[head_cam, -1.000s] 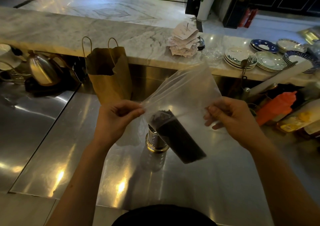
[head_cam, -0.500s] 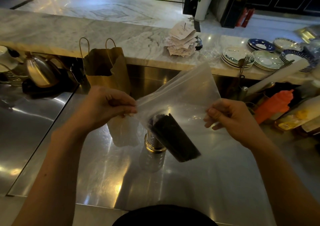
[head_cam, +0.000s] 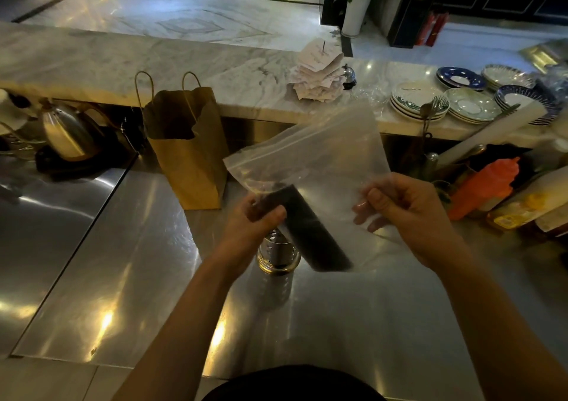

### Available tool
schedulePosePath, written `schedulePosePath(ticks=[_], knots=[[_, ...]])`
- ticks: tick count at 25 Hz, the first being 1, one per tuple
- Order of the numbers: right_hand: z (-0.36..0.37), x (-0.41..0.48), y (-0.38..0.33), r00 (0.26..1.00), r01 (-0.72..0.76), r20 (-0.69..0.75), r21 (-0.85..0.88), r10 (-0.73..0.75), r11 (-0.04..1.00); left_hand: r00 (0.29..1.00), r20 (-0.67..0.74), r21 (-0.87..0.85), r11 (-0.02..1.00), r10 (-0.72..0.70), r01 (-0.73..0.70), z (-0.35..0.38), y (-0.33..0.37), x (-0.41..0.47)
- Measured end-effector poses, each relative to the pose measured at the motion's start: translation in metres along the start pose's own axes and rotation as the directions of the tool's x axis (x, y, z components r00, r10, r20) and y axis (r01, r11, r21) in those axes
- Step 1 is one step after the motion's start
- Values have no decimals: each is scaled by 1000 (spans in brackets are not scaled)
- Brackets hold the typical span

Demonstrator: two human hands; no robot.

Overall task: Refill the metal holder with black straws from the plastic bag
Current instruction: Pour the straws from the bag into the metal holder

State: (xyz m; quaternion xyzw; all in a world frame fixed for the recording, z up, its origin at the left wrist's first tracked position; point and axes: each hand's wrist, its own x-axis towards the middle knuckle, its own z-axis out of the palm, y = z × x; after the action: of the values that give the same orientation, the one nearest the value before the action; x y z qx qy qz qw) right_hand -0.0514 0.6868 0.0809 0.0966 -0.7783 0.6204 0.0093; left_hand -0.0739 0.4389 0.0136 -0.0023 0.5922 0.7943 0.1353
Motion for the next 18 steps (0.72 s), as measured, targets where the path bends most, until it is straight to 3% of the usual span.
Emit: schedulePosePath(ticks=[3, 7, 9, 12, 16, 18], knots=[[-3, -3, 2, 999, -33, 41, 54, 31, 998, 992, 114, -154, 986, -52, 69, 21, -19, -4], [-28, -8, 6, 988, -128, 97, 62, 122, 990, 987, 36, -412, 897, -159, 159, 41, -42, -6], [-41, -17, 16, 985, -171, 36, 65, 169, 983, 977, 22, -532, 825, -212, 191, 47, -49, -7], [-47, -35, 38, 964, -245, -77, 115, 255, 963, 958, 9, -549, 799, -287, 244, 61, -53, -12], [-49, -46, 62, 894, -289, -210, 407, 397, 867, 937, -29, -616, 744, -349, 258, 66, -59, -12], [-47, -52, 74, 863, -308, -157, 589, 480, 747, 922, -26, -679, 684, -386, 267, 65, -61, -9]])
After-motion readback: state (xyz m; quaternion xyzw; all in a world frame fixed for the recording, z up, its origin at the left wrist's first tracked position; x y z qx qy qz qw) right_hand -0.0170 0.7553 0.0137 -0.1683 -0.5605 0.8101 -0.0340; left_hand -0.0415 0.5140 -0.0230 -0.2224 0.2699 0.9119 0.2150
